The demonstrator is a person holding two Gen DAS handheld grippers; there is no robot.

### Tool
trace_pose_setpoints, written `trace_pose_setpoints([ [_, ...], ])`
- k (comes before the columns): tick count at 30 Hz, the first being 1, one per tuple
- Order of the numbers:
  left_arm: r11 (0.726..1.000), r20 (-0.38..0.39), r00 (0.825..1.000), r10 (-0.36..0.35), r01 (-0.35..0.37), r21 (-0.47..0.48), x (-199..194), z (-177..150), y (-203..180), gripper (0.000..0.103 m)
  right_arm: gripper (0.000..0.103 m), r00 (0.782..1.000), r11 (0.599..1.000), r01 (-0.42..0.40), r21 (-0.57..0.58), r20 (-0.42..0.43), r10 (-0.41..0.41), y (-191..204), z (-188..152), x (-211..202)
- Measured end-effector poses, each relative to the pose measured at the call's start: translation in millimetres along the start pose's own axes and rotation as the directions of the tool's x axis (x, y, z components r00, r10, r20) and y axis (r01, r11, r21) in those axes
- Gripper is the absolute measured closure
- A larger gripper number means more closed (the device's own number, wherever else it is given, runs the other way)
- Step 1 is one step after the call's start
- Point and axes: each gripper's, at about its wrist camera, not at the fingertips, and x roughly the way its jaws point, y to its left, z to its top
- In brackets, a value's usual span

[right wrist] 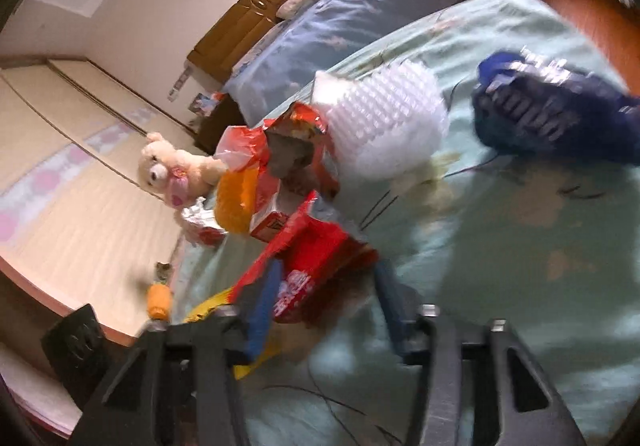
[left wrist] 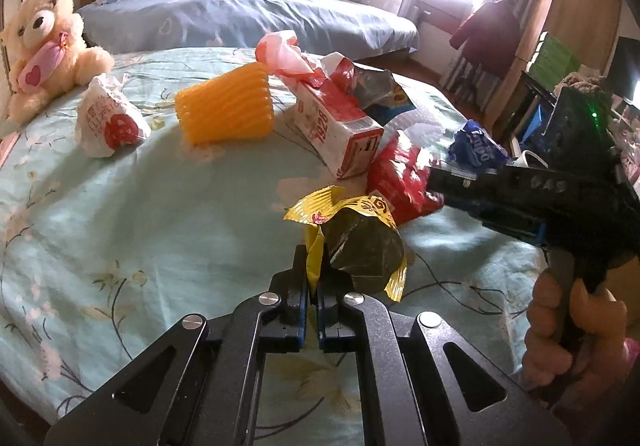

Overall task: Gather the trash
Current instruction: 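Grasp the red snack packet with the right gripper while the left gripper grasps the yellow wrapper, then carry the red packet and yellow wrapper over the bin with both grippers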

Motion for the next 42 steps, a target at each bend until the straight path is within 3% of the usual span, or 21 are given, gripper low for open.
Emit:
trace_pose_setpoints([
  [1, 1.000, 0.000, 1.000, -0.002, 0.002, 0.001, 0.3, 0.5, -1.6, 0.101, 0.095, 1.000, 1.000, -0.001, -0.008, 0.000, 0.001, 1.2, -1.0, -0.5],
  [7, 0.999, 0.013, 0.999, -0.032, 0.032, 0.019, -4.3, 3.7, -16.6, 0.101, 0.100, 0.999, 0.996, 0.017, -0.084, 0.040, -0.014, 15.1, -7.7, -24.3],
  [15, 0.993, 0.009, 0.996, -0.093, 0.093, 0.068, -3.8, 11.1, -52.5, 0.101, 0.100, 0.983, 0.984, 0.128, -0.124, 0.145, -0.109, 8.0, -20.3, -82.6],
  [30, 0.956, -0.023, 0.979, -0.204, 0.204, 0.211, 11.6, 23.8, -143.0, 0.101, 0.100, 0.899, 0.937, 0.341, -0.078, 0.317, -0.301, -30.4, -34.6, -183.3],
  [42, 0.928, -0.047, 0.968, -0.247, 0.251, 0.276, 21.6, 29.5, -194.1, 0.101, 0.100, 0.832, 0.896, 0.443, -0.021, 0.382, -0.402, -51.5, -40.1, -220.1],
])
